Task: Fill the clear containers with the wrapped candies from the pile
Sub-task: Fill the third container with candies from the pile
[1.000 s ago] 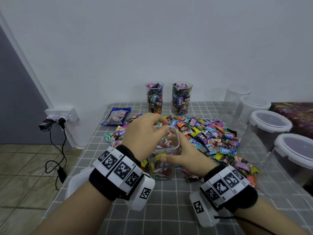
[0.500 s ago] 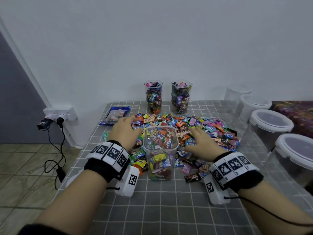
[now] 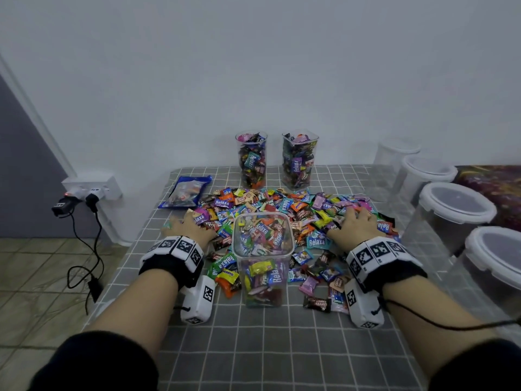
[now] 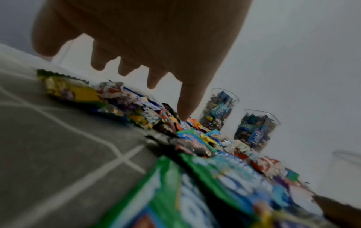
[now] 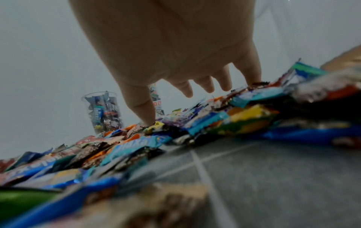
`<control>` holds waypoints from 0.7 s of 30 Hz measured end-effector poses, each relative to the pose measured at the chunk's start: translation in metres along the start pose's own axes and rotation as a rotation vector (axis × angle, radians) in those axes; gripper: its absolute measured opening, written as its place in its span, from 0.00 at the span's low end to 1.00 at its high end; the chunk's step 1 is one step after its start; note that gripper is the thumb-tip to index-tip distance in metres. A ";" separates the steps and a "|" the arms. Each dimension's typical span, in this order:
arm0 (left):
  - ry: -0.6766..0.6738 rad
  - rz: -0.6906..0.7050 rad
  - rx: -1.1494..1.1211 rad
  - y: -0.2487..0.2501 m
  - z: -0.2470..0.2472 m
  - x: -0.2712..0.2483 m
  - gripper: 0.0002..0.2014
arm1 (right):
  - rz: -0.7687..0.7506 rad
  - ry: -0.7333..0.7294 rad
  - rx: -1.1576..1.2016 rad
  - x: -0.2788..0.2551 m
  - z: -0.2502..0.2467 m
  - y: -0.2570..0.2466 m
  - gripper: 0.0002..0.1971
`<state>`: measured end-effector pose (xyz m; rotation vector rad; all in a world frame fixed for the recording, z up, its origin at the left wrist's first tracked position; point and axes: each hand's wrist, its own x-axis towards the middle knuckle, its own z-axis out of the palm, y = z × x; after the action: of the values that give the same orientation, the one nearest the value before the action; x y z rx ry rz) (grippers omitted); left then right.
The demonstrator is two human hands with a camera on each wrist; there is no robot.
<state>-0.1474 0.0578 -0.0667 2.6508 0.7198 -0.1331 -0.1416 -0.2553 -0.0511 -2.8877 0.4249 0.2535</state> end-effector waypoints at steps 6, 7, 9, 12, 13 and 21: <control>-0.120 -0.029 -0.013 0.000 0.003 0.005 0.47 | -0.012 -0.079 -0.036 0.002 0.003 -0.002 0.41; -0.131 -0.014 0.012 0.001 0.003 0.004 0.46 | -0.036 -0.089 -0.039 0.001 0.003 -0.002 0.41; -0.149 0.034 0.073 0.004 0.004 0.002 0.44 | -0.092 -0.117 -0.045 0.001 0.004 -0.003 0.42; -0.202 0.103 0.161 0.007 0.005 -0.003 0.43 | -0.189 -0.159 -0.046 0.001 0.007 -0.006 0.45; -0.216 0.123 0.179 0.009 0.005 -0.005 0.43 | -0.221 -0.172 -0.047 -0.001 0.007 -0.007 0.46; -0.206 0.339 0.276 0.019 0.004 -0.018 0.35 | -0.411 -0.244 -0.158 -0.012 0.005 -0.018 0.46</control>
<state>-0.1530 0.0328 -0.0600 2.9160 0.1911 -0.4294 -0.1485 -0.2336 -0.0503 -2.9550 -0.2399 0.5786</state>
